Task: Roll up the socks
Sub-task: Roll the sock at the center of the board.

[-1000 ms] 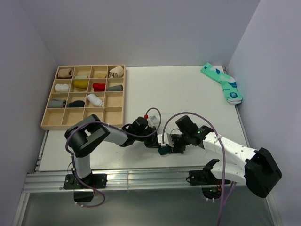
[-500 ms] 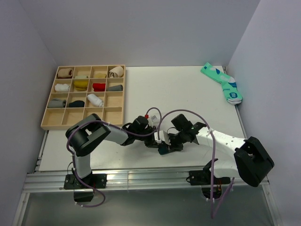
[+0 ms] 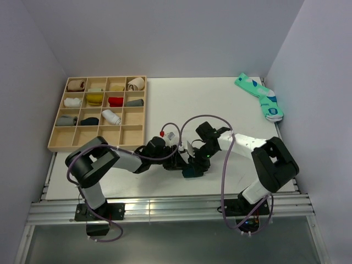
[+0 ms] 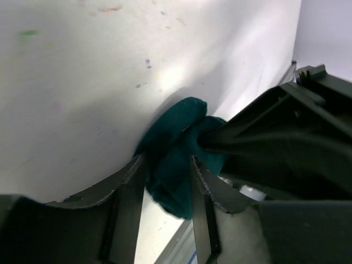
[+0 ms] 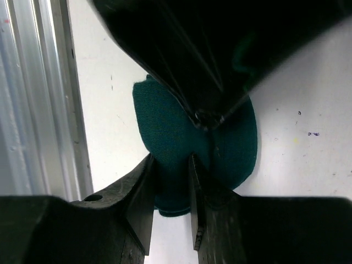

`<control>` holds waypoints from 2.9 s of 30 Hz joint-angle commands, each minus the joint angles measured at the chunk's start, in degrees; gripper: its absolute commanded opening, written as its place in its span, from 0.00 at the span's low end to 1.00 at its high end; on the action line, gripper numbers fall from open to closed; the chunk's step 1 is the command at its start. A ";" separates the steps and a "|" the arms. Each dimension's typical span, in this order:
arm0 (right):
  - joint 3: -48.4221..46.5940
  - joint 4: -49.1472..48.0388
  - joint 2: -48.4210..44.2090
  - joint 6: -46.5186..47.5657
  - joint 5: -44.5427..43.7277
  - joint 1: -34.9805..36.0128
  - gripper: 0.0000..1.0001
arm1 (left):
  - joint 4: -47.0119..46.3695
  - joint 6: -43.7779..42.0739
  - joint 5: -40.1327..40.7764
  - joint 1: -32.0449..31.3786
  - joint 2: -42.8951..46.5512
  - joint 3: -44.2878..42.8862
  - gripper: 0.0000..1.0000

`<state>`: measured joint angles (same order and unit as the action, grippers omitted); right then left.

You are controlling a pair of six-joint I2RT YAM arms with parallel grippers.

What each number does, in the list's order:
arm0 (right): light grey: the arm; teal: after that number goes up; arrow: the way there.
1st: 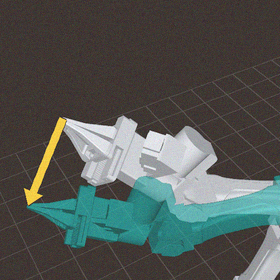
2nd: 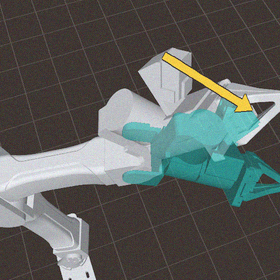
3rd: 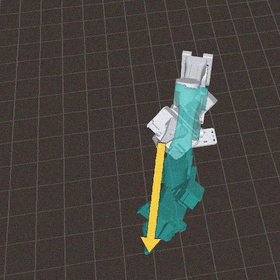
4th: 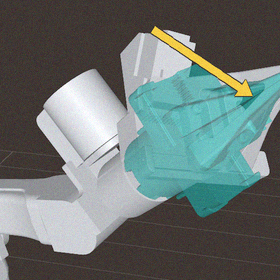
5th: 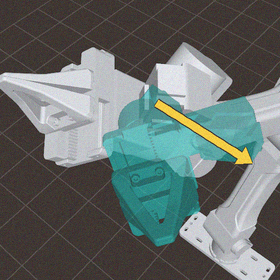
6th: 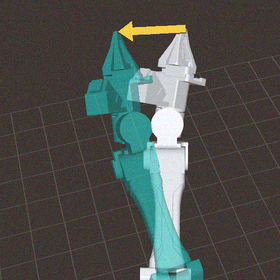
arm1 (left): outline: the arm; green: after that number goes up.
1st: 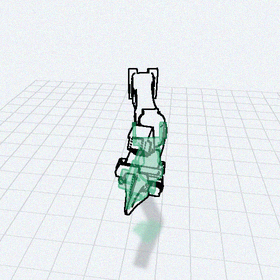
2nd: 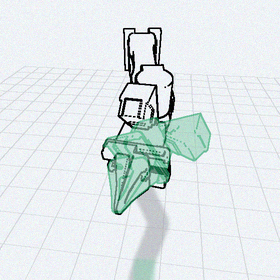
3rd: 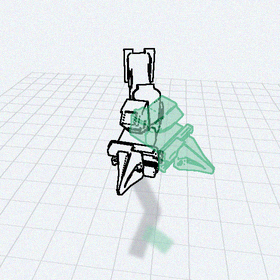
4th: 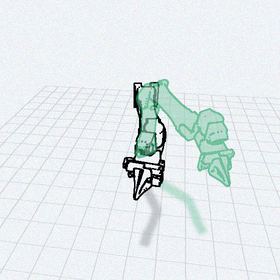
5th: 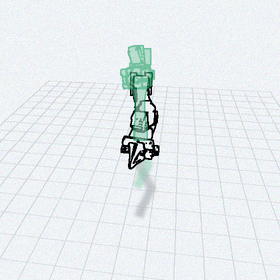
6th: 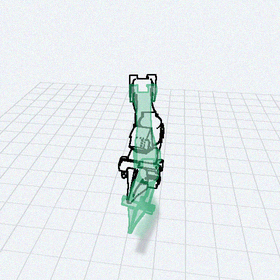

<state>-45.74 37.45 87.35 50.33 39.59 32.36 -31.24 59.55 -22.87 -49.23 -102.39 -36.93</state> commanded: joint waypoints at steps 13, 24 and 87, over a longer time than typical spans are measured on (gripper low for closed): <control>-4.19 5.35 9.68 -5.77 -7.07 -2.04 0.24 | -4.34 -3.56 12.32 -0.24 19.14 14.60 0.54; -7.53 7.46 13.19 -7.17 -8.92 -2.21 0.23 | -4.09 -14.80 11.63 -5.52 15.82 7.32 0.56; -7.53 3.24 13.46 -14.91 -13.05 -2.21 0.13 | -21.67 15.14 22.42 -14.84 3.07 12.93 0.58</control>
<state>-55.77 50.65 99.42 33.85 37.30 29.76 -50.02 68.49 -5.45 -62.78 -98.21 -23.86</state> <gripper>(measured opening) 0.315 0.580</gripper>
